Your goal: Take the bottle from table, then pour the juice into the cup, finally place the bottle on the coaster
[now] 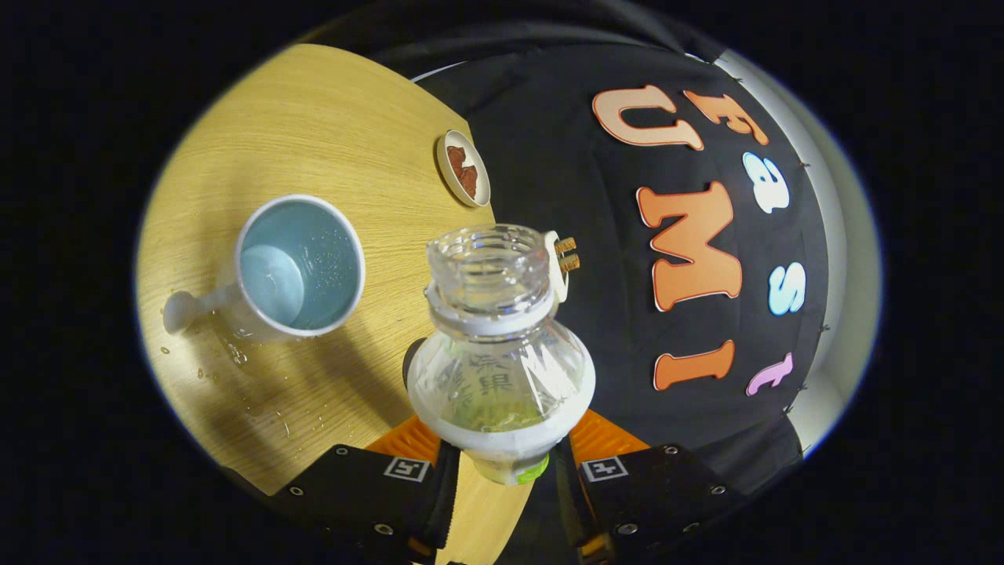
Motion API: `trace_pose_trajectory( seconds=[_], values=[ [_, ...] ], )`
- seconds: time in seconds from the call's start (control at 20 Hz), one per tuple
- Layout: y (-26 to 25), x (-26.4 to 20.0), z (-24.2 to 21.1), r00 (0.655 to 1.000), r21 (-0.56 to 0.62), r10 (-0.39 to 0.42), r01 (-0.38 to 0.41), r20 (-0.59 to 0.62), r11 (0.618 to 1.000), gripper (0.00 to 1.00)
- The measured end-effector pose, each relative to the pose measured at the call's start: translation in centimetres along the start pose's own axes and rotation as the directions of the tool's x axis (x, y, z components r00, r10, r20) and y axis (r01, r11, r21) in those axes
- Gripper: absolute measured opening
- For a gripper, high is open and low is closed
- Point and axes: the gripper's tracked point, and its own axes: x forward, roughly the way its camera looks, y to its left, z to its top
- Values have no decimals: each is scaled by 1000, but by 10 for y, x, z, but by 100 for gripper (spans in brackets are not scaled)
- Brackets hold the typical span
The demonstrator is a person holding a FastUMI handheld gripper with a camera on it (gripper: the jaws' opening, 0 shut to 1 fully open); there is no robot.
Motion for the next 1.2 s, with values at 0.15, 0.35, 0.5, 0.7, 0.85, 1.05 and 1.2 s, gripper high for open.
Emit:
trace_pose_trajectory(
  seconds=[0.15, 0.35, 0.5, 0.7, 0.85, 1.05, 1.2],
  values=[
    [1, 7, 5, 1000, -70, -16, 17, 13, 997, 56],
    [4, 18, 7, 1000, -123, -20, 22, 18, 992, 56],
    [3, 20, 8, 999, -172, -30, 34, 27, 985, 56],
    [-8, 26, 8, 998, -239, -54, 63, 45, 969, 56],
    [-10, 30, 8, 997, -267, -62, 72, 48, 961, 56],
    [-10, 32, 12, 996, -309, -60, 76, 61, 948, 56],
    [-9, 31, 15, 996, -333, -55, 77, 74, 940, 56]
  ],
)
